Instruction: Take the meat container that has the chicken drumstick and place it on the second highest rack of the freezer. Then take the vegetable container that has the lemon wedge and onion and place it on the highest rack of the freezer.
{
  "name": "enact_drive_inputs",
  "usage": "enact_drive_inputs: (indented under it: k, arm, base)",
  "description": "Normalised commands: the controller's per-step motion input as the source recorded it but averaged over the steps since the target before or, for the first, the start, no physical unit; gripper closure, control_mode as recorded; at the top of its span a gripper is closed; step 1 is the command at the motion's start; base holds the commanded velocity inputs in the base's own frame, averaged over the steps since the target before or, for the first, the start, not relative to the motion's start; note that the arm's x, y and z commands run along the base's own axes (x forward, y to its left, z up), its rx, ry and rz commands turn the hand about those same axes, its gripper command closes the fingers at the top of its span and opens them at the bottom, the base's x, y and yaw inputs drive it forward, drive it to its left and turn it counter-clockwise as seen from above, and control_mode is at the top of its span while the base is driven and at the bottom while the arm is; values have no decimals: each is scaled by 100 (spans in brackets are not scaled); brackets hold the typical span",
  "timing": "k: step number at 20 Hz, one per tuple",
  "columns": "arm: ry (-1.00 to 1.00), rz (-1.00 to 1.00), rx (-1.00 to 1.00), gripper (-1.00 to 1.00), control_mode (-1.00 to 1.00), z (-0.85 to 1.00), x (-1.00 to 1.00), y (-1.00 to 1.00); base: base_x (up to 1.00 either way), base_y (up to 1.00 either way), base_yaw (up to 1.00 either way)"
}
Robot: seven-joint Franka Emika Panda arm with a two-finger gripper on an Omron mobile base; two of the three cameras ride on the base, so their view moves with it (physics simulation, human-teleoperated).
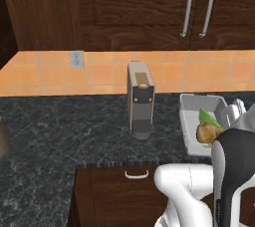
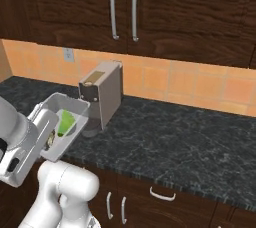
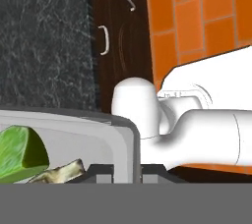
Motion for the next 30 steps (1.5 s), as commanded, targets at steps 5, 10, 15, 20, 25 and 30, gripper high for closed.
enact_drive_inputs:
  k: [5, 10, 15, 20, 25, 30]
  arm:
    - [0, 0, 0, 100, 100, 0, 0, 0]
    - [0, 0, 0, 100, 100, 0, 0, 0]
    - [0, 0, 0, 100, 100, 0, 0, 0]
    - [0, 0, 0, 100, 100, 0, 0, 0]
    - [0, 0, 0, 100, 100, 0, 0, 0]
    - [0, 0, 0, 100, 100, 0, 0, 0]
  base:
    - [-3, -18, -37]
    - [0, -27, -52]
    - [0, -21, -53]
    - [0, -29, -53]
    - [0, -17, -60]
    - [11, -3, -74]
